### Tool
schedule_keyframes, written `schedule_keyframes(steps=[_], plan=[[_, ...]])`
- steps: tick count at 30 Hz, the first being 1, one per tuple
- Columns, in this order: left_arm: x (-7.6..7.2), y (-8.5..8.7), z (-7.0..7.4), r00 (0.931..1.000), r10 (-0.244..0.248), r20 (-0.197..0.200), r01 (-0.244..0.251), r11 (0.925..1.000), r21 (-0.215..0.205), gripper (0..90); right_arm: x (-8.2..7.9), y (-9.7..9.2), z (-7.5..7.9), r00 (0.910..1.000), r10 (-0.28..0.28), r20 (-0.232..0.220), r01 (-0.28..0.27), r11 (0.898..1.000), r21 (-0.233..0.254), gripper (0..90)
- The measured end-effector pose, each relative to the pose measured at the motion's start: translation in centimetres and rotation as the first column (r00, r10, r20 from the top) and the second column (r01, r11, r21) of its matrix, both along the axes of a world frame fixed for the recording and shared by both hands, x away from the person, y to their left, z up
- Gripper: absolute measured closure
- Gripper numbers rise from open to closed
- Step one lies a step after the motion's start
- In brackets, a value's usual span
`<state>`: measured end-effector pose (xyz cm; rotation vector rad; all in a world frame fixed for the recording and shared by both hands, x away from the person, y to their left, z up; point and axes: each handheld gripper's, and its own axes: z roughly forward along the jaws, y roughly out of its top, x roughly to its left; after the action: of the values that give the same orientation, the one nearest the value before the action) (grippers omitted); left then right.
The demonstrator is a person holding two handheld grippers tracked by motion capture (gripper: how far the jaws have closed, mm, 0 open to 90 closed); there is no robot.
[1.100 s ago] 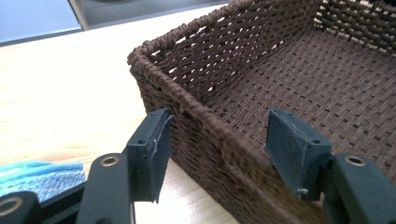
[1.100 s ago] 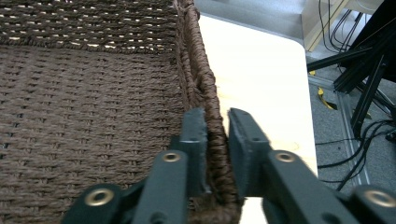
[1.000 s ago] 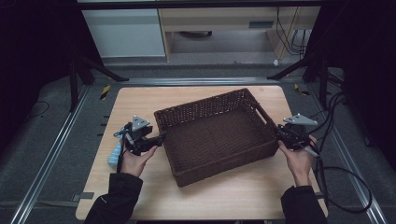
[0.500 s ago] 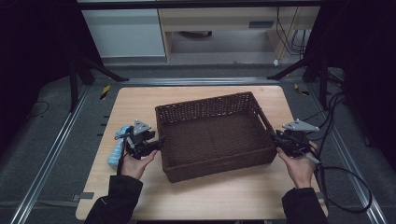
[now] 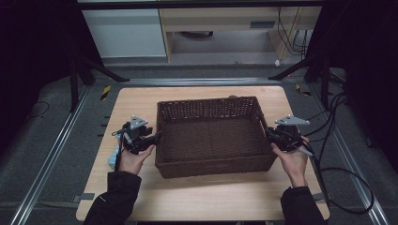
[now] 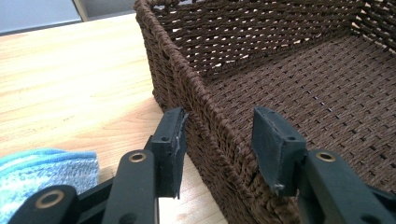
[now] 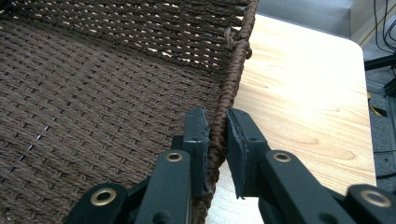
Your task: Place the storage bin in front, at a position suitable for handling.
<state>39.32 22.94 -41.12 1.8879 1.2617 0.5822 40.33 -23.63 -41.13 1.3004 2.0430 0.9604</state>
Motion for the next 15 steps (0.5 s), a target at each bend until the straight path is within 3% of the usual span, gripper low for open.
schedule_keyframes(steps=[3, 7, 13, 15], plan=[[-0.3, 0.3, 0.1, 1.0, 0.0, 0.01, 0.0, 1.0, 0.003, 53.3, -0.4, 0.0, 0.0, 1.0, 0.003, -0.004, -0.003, 1.0, 0.017, 78.0], [-0.4, 0.4, -0.3, 0.9999, -0.012, -0.009, 0.012, 0.9997, 0.022, 53.6, -1.5, 0.4, 0.1, 0.9996, 0.022, -0.018, -0.021, 0.999, 0.042, 76.3], [0.0, 0.2, -0.9, 0.9993, -0.026, -0.028, 0.027, 0.9986, 0.045, 55.1, -1.9, 0.8, 0.4, 0.999, 0.038, -0.024, -0.037, 0.999, 0.016, 75.4], [0.1, 0.1, -1.2, 0.9988, -0.032, -0.037, 0.034, 0.998, 0.053, 56.4, -1.7, 0.7, 0.6, 0.9991, 0.042, -0.001, -0.042, 0.999, 0.024, 74.2]])
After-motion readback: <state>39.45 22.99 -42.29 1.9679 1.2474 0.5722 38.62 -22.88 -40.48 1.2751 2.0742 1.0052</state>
